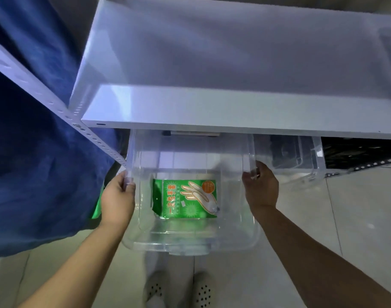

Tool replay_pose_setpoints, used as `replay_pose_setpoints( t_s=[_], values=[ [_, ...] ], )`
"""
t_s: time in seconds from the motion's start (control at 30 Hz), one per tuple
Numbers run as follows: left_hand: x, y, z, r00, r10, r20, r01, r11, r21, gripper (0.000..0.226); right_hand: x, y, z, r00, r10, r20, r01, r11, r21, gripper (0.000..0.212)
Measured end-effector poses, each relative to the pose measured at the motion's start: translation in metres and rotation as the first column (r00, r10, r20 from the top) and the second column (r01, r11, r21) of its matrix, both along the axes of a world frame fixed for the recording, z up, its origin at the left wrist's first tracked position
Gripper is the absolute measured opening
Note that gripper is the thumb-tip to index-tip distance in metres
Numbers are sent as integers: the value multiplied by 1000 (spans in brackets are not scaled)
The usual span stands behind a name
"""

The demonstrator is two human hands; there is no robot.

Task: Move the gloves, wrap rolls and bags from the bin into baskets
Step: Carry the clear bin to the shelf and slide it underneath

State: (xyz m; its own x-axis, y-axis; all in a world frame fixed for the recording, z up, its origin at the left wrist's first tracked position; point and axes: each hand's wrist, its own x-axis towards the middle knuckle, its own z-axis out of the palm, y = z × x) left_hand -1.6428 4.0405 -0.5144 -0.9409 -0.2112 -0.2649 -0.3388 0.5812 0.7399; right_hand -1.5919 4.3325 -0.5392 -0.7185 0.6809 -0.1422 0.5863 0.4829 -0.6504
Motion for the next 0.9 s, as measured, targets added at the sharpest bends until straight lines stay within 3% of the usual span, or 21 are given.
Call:
replay_pose_setpoints(
  t_s=[0.2, 0.33, 0.47, 0.53, 0.6, 0.67, 0.77, 0.9],
  values=[
    [-26, 10, -5, 999, 32, -34, -32, 999, -3, 22, -25, 13, 0, 995, 93, -33, -91, 994, 55, 30],
    [-18, 7, 3, 999, 12, 51, -11, 1000, -11, 31, -9, 14, 16, 993, 111, -44, -103, 982, 159, 35],
    [18, -8, 9, 981, 32, 191, -15, 996, -88, 39, 30, 31, 52, 967, 72, -243, 32, 917, 398, 21],
    [40, -14, 11, 970, 60, 235, -35, 993, -109, 37, 41, 45, 66, 954, -83, -287, 206, 879, 431, 24],
    [57, -15, 11, 963, 73, 260, -51, 995, -88, 30, 43, 58, 78, 931, -242, -275, 334, 867, 370, 28],
    [66, -13, 11, 956, 82, 281, -80, 997, -16, 25, 39, 67, 81, 932, -315, -178, 356, 881, 310, 27],
    [68, -9, 9, 949, 115, 294, -127, 992, 21, 25, 33, 70, 77, 975, -216, -47, 221, 959, 177, 32],
    [68, -9, 7, 950, 129, 283, -140, 990, 18, 20, 30, 66, 76, 956, -257, -141, 242, 963, -117, 27]
  ],
)
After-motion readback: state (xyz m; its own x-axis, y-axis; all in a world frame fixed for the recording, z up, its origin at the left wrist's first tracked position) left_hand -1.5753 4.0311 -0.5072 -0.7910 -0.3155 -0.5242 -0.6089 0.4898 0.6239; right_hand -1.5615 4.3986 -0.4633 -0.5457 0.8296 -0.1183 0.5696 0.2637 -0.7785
